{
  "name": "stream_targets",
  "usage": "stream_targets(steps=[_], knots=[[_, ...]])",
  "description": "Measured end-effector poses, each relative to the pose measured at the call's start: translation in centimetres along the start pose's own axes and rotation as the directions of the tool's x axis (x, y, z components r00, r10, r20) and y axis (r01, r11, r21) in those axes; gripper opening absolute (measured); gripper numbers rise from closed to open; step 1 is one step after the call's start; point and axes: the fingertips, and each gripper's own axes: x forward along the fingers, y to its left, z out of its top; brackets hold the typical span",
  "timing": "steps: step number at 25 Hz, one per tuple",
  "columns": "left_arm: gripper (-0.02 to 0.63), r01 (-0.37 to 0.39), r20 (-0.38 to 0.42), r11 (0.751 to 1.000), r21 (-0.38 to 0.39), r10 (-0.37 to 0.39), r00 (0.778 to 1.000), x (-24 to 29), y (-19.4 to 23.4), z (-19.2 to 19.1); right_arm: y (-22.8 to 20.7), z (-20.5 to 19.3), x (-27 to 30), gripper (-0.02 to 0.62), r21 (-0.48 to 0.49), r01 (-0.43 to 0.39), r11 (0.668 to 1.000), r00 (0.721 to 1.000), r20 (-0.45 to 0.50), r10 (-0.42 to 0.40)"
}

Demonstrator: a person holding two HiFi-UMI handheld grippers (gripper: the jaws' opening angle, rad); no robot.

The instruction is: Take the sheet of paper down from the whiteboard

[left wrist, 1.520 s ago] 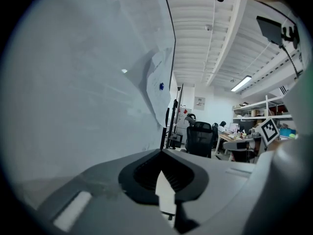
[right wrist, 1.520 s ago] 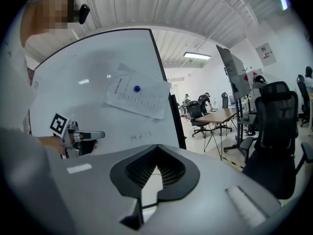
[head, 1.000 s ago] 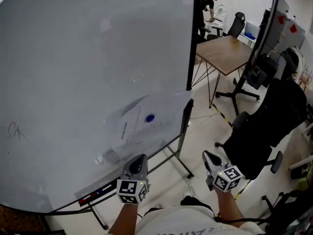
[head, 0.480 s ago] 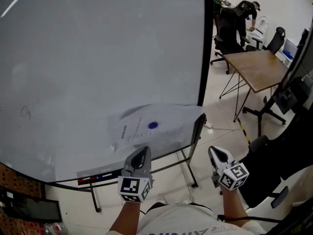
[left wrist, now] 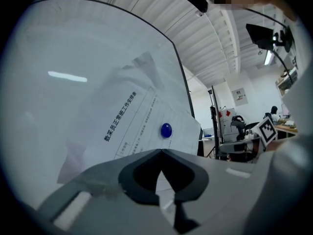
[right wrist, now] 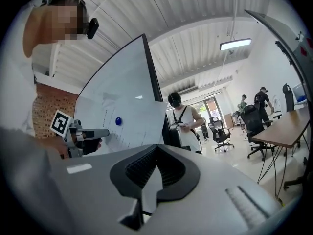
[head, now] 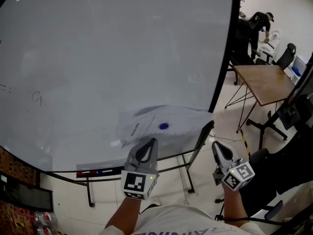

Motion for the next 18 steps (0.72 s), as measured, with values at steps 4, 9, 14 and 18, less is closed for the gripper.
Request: stream_targets(steps=[4, 9, 14, 18], knots=[[0.003, -0.016, 0.004, 0.993, 0.115, 0.016, 1.0, 0.7, -0.7, 1.4, 0.4, 1.5, 0.5, 0.006, -0.024, -0.02, 1.0, 1.0, 0.017, 0.02], [0.059, -0.086, 0.011, 0.955, 0.284, 0.087, 0.996, 1.5, -1.4, 3.2, 0.8, 2.9, 0.6, 0.006, -0.048, -0.038, 0.998, 0.999, 0.032, 0.04], [0.154, -0.19, 0.028, 0.899, 0.395, 0.195, 0.98, 2.6, -1.8, 4.1, 1.1, 3.2, 0.4, 0.006, -0.052, -0.049, 0.997, 0.998, 0.041, 0.052], [0.158, -0.257, 0.036, 0.847, 0.465, 0.273, 0.961, 3.2, -1.6, 4.1, 1.3, 2.9, 0.0, 0.006, -0.045, -0.053, 0.998, 0.998, 0.041, 0.055]])
